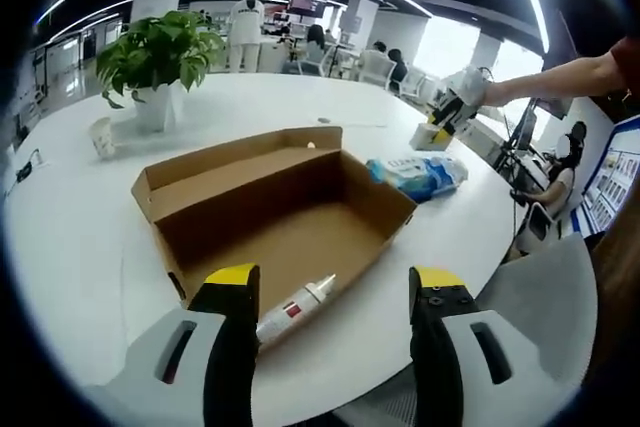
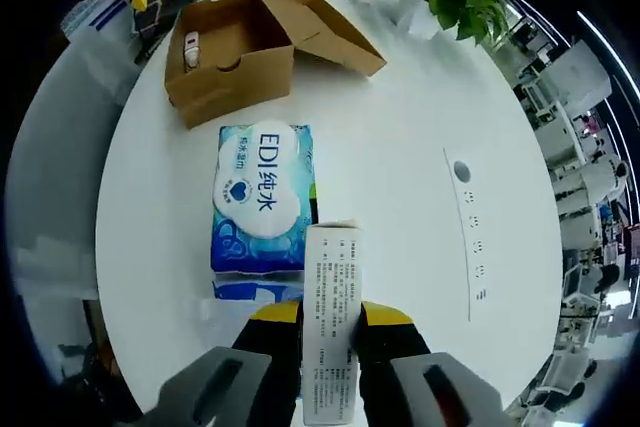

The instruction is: Operate the shoe box by opening the lid, removing the specified soft item, and placing it in the target area until the item is outside and the box remains undamaged.

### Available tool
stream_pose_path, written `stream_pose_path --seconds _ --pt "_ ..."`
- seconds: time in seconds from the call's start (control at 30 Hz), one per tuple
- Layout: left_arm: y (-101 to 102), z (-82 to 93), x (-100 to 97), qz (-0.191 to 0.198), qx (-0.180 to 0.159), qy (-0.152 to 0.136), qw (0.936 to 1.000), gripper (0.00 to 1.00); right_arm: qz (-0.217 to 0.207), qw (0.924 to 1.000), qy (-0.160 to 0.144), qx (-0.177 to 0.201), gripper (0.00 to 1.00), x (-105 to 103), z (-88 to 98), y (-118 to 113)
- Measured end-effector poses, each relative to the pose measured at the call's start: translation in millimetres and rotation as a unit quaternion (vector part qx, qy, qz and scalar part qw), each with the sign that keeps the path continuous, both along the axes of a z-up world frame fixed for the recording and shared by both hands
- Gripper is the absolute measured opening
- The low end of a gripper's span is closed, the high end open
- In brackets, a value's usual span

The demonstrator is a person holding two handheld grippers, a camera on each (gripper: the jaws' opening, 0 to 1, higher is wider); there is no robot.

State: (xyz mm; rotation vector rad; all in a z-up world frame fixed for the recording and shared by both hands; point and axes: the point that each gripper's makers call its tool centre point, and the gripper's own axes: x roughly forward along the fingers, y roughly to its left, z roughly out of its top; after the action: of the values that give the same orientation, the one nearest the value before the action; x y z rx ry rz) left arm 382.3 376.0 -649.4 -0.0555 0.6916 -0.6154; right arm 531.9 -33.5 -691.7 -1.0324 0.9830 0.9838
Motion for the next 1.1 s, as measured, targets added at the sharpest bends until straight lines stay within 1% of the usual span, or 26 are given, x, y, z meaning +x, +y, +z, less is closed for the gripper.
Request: stream_pose_path --seconds 0.13,0.23,0.37,0.63,0.8,1.1 --pt "3 -0.1 0.0 0.003 0.001 0.001 1.0 0.6 0.019 0.9996 0.001 -0.023 0.17 1 -6.7 -6" --pt "5 -0.7 -0.7 0.006 0.003 0.002 1.0 0.6 0.022 0.9993 0.002 -0.03 0.17 3 -11.7 -9" --pt "9 -6.3 -3.3 0.006 0.01 0.009 0.9999 0.6 0.031 0.9986 0.005 -0.042 0.17 4 -21.4 -12" --pt "11 -8.4 -6.4 0.011 0.015 0.015 0.9997 0.6 0.022 0.9987 0.014 -0.043 0.17 9 -35.7 -18" --pt "12 -9.9 -5.6 0.013 0.019 0.018 0.9996 0.6 0.027 0.9982 0.019 -0.05 0.17 10 -43.4 -21" --pt "8 -11.2 -5.2 0.01 0.025 0.022 0.9994 0.6 0.027 0.9975 0.027 -0.06 0.17 13 -54.0 -32"
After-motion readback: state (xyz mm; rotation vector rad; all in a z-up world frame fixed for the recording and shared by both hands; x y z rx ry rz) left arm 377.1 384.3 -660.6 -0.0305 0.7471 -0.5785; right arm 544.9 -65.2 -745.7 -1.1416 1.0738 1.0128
